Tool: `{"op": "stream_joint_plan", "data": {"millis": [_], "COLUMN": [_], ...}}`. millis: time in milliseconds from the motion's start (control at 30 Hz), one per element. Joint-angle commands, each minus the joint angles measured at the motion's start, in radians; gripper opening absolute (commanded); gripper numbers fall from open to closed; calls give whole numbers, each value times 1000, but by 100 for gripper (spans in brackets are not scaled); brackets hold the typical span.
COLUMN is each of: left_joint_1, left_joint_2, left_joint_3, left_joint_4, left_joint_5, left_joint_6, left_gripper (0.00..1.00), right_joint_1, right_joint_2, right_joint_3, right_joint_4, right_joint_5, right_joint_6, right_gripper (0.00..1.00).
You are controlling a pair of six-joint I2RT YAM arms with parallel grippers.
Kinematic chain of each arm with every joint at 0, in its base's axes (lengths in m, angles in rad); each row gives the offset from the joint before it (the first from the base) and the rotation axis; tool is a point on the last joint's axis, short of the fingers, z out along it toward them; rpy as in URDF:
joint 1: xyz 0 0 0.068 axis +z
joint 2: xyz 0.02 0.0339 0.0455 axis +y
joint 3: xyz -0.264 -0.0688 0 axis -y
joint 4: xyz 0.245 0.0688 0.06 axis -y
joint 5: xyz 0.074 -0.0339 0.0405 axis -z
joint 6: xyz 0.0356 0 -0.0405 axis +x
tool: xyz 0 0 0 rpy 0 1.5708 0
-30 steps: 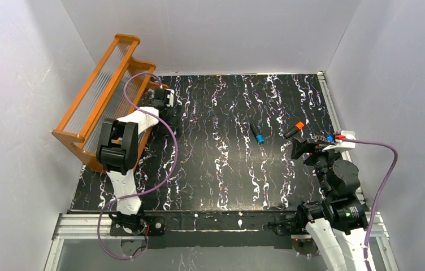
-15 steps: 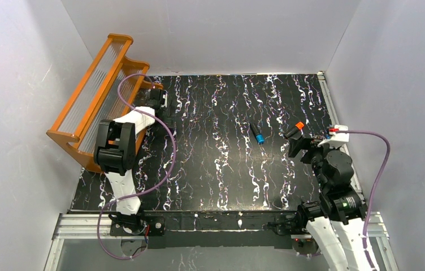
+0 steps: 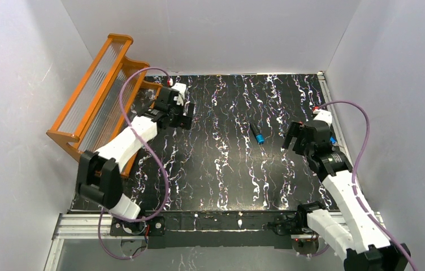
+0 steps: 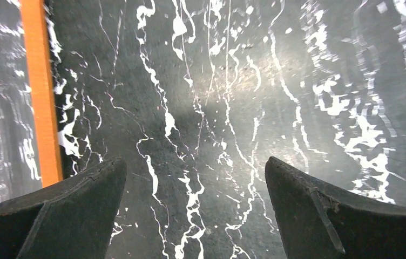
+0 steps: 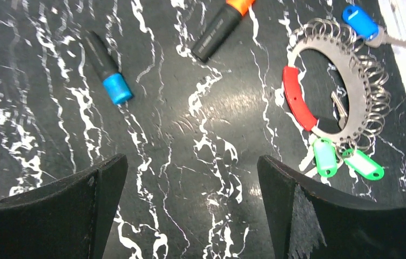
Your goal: Remove the keys from the keyring
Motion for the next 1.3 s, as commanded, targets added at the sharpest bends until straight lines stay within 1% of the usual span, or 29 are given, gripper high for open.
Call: {"op": "stream_joint_plan", "data": {"millis": [0,100,167,300,467,567,667,733,800,1067,1267], "left_joint_1": [-21,-60,-79,-119,-130,-138,-148,-157,-164,-179,-181], "left_joint_2": [-184,-301,-340,-347,-342,-332,-326,-323,-326,-335,-347], "left_joint_3": [-60,-143,-174,-184,-194,-198,-202,-204,-207,-216,-220], "left_joint_4": [-7,51,76,82,97,104,110,111,115,126,132], "left_joint_5": [20,12,-2,-35,-35,-39,-37,-40,-43,-43,-40], "left_joint_6": [-19,-13,-8,10,16,16,17,22,30,46,51], "left_gripper": [98,98,98,98,98,98,98,98,98,98,98], "right_joint_1": [-3,-19,-43,-139,-301,-356,-403,-428,-443,-511,-520], "right_joint_2": [82,176,253,400,505,563,625,676,718,771,807], "right_joint_3": [55,108,144,169,148,147,147,173,185,161,144], "right_joint_4": [-59,-89,-91,-50,51,99,162,173,181,228,237], "right_joint_5": [77,74,73,13,-118,-150,-234,-281,-293,-358,-357], "right_joint_6": [59,58,41,2,-40,-87,-141,-168,-202,-277,-302], "right_gripper": [99,99,99,97,92,89,86,82,78,68,62]}}
